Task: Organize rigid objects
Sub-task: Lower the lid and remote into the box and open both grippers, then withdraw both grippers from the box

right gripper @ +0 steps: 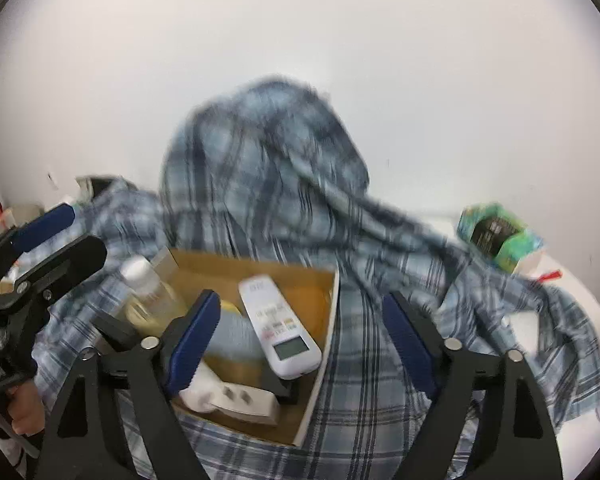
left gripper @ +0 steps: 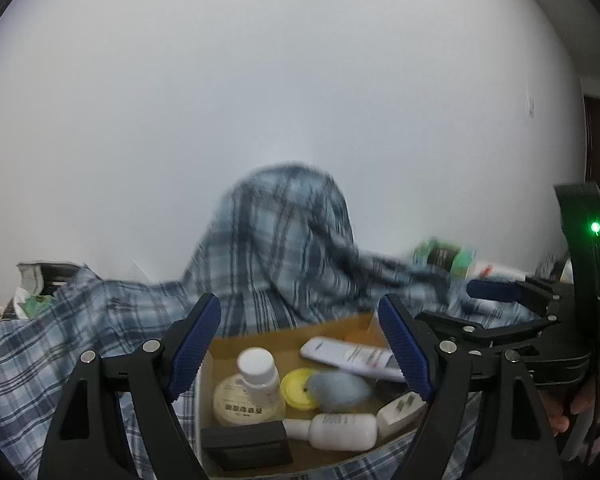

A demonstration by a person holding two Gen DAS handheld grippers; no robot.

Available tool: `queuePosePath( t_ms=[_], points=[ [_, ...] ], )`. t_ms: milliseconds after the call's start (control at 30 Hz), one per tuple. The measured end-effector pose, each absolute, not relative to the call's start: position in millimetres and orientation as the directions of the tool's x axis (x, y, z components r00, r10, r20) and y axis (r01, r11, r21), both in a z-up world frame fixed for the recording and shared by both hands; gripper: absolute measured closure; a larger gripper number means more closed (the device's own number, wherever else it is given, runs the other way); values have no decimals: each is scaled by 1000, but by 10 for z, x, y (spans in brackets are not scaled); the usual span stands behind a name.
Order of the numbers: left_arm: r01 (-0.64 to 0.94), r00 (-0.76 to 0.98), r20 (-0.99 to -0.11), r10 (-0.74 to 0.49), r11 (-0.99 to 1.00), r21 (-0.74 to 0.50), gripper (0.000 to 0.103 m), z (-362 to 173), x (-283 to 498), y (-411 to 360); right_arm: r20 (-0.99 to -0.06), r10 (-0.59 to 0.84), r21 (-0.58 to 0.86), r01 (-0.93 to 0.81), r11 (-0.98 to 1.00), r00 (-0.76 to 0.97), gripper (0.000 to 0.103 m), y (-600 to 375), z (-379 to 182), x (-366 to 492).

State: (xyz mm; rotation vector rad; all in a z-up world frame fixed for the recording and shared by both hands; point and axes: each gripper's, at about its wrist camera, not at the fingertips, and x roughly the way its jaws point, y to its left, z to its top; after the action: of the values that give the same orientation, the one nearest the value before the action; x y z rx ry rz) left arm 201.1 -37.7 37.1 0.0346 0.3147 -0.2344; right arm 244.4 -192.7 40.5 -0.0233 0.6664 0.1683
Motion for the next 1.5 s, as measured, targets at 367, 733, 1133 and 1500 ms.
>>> queuePosePath(
  t_ms=[367,733,1133,1500],
  points=[
    [173,981,-83,-173,985,0,0,771,1073,-102,-363,166,77,-148,986,917,0,-1993,1147,1601],
    [160,986,-52,-159,987,13,0,435,591,-81,-224,138,52,-130,990,965,0,-2051,996,999],
    [153,984,-90,-151,988,12,0,-39,645,-73,-223,98,-3,-101,995,970,0,-2082,483,954],
    [150,984,-98,-149,989,-5,0,-86,675,-42,-240,115,-31,-126,992,964,0,-2040,396,948]
  ],
)
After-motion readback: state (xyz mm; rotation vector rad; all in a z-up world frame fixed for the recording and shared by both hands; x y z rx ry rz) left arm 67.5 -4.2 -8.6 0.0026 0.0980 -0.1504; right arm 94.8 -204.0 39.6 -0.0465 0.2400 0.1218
